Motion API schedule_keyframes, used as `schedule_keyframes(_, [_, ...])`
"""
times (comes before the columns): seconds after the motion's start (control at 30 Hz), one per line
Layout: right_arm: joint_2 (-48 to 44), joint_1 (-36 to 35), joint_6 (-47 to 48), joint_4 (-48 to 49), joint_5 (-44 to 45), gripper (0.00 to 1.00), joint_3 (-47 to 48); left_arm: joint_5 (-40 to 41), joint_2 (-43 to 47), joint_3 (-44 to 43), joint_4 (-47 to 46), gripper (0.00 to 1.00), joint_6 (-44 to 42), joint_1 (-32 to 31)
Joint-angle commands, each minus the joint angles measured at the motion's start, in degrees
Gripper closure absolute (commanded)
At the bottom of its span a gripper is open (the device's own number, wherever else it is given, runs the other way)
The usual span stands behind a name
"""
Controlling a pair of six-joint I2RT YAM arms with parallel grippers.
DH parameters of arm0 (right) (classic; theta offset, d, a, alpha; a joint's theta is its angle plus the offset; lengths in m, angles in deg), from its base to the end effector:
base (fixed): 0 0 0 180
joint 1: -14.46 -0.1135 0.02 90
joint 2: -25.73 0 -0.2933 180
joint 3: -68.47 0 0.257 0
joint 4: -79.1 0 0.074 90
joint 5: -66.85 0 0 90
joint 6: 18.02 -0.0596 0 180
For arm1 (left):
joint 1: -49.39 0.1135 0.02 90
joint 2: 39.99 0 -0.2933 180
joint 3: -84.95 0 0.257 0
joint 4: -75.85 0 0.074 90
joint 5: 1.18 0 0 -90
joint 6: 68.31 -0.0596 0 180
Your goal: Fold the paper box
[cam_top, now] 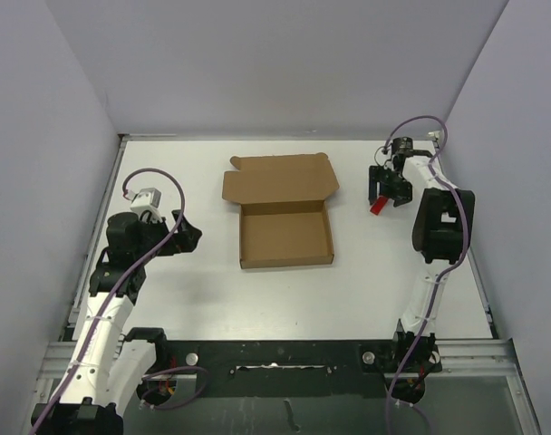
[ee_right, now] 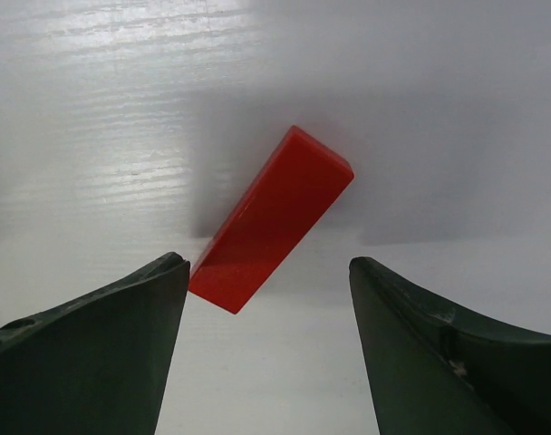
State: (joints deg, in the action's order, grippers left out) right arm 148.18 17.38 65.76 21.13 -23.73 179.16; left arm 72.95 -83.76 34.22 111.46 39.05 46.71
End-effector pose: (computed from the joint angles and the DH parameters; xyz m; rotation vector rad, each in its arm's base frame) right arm 0.4747 -0.0236 0.1833 0.2196 2.7794 0.0285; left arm 0.1776 -0.0246 0.2846 -0.0952 2.0860 -0.5004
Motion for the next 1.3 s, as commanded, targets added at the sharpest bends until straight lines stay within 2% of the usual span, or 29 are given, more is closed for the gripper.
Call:
schedule_keyframes(0.0, [1.2,0.0,-2.1,-1.1,0.3,0.28,3.6,-0.3,0.8,-1.3,-1.6,0.02,-1.0,0.6])
schedule_keyframes(0.13, [2.9,0.2,-2.0,-1.5,0.0,0.35,4.6,-0.3,0.5,-1.2,-1.7,0.02,-1.0,0.7])
schedule_keyframes(0.23, [3.4,0.0,-1.1,-1.1,0.2,0.44,4.3,-0.2,0.4,-1.2,-1.7,0.02,-1.0,0.8])
schedule_keyframes(0.47, [2.1,-0.2,2.8,0.8,2.5,0.83,0.8,-0.6,0.3,-1.1,-2.1,0.02,-1.1,1.2])
schedule_keyframes(0.6, [-2.0,0.0,7.6,4.8,3.0,0.95,-3.9,-0.9,0.4,-1.0,-2.5,0.02,-1.1,1.2])
schedule_keyframes(0.67, [-5.3,0.5,11.6,6.4,0.0,0.98,-6.1,-1.1,0.6,-0.8,-2.9,0.02,-1.1,1.2])
schedule_keyframes(0.97, [-23.3,4.4,25.1,7.0,-35.7,1.00,-14.8,-2.4,1.3,0.3,-5.2,0.02,-0.3,1.2])
schedule_keyframes(1.13, [-30.4,0.2,27.8,9.9,-49.3,0.99,-19.4,-3.2,1.5,1.2,-6.2,0.02,2.1,1.2])
schedule_keyframes(1.2, [-31.5,-2.9,31.3,9.7,-54.7,0.96,-19.7,-4.1,1.4,1.5,-6.6,0.02,2.7,1.1])
schedule_keyframes(1.27, [-31.5,-7.8,35.2,9.1,-55.0,0.90,-19.7,-4.4,1.3,1.7,-6.6,0.02,3.3,1.0])
